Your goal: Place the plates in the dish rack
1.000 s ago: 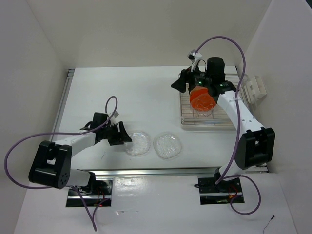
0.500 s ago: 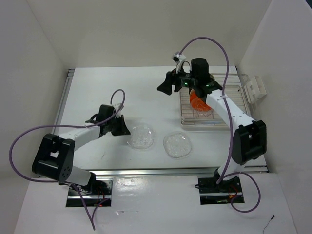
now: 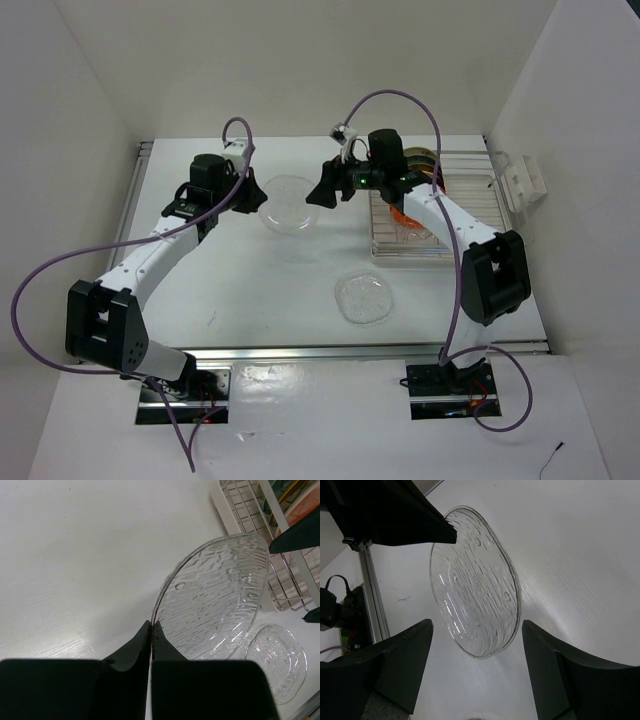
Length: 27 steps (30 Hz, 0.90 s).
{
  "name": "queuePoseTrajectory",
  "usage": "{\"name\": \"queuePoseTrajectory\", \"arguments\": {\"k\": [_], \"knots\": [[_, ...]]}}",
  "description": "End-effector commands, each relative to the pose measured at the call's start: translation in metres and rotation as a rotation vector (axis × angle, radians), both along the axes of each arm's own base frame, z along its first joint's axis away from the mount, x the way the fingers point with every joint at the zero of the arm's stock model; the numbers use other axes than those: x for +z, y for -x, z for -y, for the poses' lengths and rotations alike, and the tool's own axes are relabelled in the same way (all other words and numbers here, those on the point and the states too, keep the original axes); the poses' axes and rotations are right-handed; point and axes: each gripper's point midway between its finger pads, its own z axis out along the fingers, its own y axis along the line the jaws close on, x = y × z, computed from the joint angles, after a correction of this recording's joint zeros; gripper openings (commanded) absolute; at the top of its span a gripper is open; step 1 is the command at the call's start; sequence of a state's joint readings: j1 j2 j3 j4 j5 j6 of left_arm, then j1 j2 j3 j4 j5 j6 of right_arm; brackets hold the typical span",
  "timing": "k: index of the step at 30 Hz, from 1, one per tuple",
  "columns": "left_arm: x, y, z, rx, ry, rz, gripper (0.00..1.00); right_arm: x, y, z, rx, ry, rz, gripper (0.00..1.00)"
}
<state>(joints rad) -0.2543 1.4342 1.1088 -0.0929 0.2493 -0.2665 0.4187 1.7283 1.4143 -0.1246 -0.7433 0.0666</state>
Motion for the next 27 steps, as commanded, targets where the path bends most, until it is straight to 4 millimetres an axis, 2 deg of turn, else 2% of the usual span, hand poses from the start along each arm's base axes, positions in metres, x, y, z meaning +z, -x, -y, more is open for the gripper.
{"name": "queuePoseTrajectory", "arguments": {"k": [1, 2, 4, 7, 10, 12, 16, 17, 18, 19, 20, 21, 24, 25, 26, 27], "knots": [[0.016, -0.006, 0.006, -0.053, -0.01, 0.059, 0.0, 0.023, -0.002, -0.018, 0.044, -0.052, 0.069, 0.8], [0.026, -0.007, 0.007, -0.049, 0.004, 0.086, 0.0, 0.023, 0.002, -0.023, 0.052, -0.055, 0.061, 0.8], [0.038, -0.005, 0.007, -0.041, 0.03, 0.126, 0.0, 0.011, 0.001, -0.027, 0.053, -0.042, 0.04, 0.78], [0.045, -0.002, 0.01, -0.061, 0.045, 0.152, 0.0, 0.005, 0.001, -0.027, 0.053, -0.034, 0.023, 0.78], [0.049, -0.001, 0.012, -0.072, 0.05, 0.153, 0.0, 0.004, -0.001, -0.026, 0.046, -0.027, 0.033, 0.77], [0.044, 0.0, 0.009, -0.064, 0.033, 0.136, 0.0, 0.015, -0.007, -0.027, 0.039, -0.032, 0.068, 0.77], [0.04, 0.0, 0.001, -0.034, 0.023, 0.137, 0.0, 0.024, -0.007, -0.029, 0.047, -0.041, 0.079, 0.76], [0.049, 0.002, 0.003, -0.048, 0.035, 0.162, 0.0, 0.025, -0.003, -0.03, 0.068, -0.049, 0.075, 0.71], [0.047, 0.005, 0.007, -0.069, 0.044, 0.16, 0.0, 0.02, -0.003, -0.031, 0.077, -0.048, 0.064, 0.54], [0.053, 0.006, 0.008, -0.08, 0.053, 0.182, 0.0, 0.021, -0.002, -0.032, 0.085, -0.051, 0.062, 0.37], [0.054, 0.007, 0.01, -0.09, 0.057, 0.181, 0.0, 0.015, -0.003, -0.033, 0.081, -0.048, 0.032, 0.13], [0.054, 0.008, 0.011, -0.099, 0.061, 0.18, 0.0, 0.014, -0.008, -0.033, 0.065, -0.041, 0.03, 0.0], [0.052, 0.01, 0.012, -0.109, 0.063, 0.169, 0.0, 0.015, -0.012, -0.032, 0.038, -0.004, 0.044, 0.0], [0.058, 0.012, 0.012, -0.106, 0.073, 0.177, 0.0, 0.016, -0.014, -0.031, 0.028, 0.01, 0.052, 0.0], [0.053, 0.013, 0.012, -0.105, 0.071, 0.167, 0.01, 0.012, -0.016, -0.028, 0.013, 0.03, 0.06, 0.0], [0.057, 0.017, 0.014, -0.12, 0.078, 0.176, 0.06, 0.017, -0.026, -0.022, -0.035, 0.06, 0.109, 0.0]]}}
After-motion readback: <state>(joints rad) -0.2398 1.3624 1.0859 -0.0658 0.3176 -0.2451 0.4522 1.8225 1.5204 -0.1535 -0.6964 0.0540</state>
